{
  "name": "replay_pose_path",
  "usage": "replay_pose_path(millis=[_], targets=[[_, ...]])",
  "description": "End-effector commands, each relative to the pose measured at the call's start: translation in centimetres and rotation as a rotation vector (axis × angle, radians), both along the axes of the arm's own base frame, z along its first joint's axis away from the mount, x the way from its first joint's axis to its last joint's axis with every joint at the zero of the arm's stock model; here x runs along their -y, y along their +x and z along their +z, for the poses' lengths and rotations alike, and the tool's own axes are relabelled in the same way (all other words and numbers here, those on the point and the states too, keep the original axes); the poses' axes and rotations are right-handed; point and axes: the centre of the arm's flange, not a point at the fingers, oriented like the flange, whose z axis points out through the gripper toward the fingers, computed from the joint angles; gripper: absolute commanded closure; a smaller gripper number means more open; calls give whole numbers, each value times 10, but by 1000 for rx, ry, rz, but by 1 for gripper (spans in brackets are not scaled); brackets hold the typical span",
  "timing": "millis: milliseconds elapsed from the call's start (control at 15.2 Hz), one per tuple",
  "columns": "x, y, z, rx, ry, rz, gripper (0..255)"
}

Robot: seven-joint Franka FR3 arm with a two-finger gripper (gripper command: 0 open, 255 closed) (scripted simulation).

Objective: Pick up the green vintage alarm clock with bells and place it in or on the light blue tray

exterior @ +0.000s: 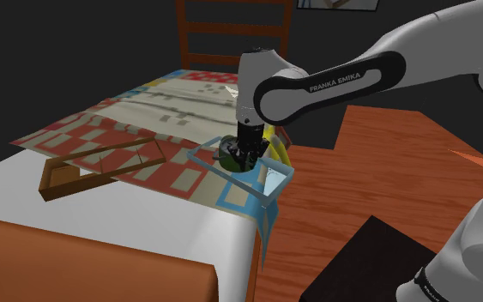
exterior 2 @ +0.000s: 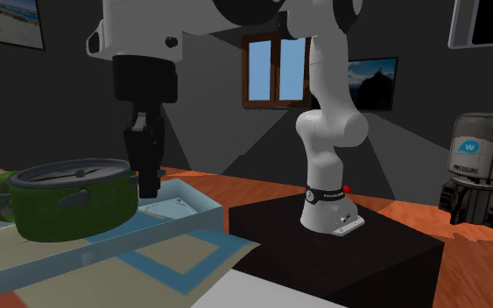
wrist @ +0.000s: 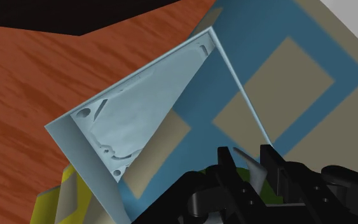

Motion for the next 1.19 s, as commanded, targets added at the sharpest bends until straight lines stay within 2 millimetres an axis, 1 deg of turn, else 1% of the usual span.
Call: replay_pose_path(millis=[0,66,132,462,660,726,1122], targets=[[1,1,-1,0,0,-2,255],[1,1,-1,0,0,-2,255],[1,1,-1,0,0,-2,0],[1,1,-1,0,0,-2,0],[0,-1,39,0,0,-2,0],[0,-2,49,0,0,-2,0],[0,-2,49,0,0,-2,0]])
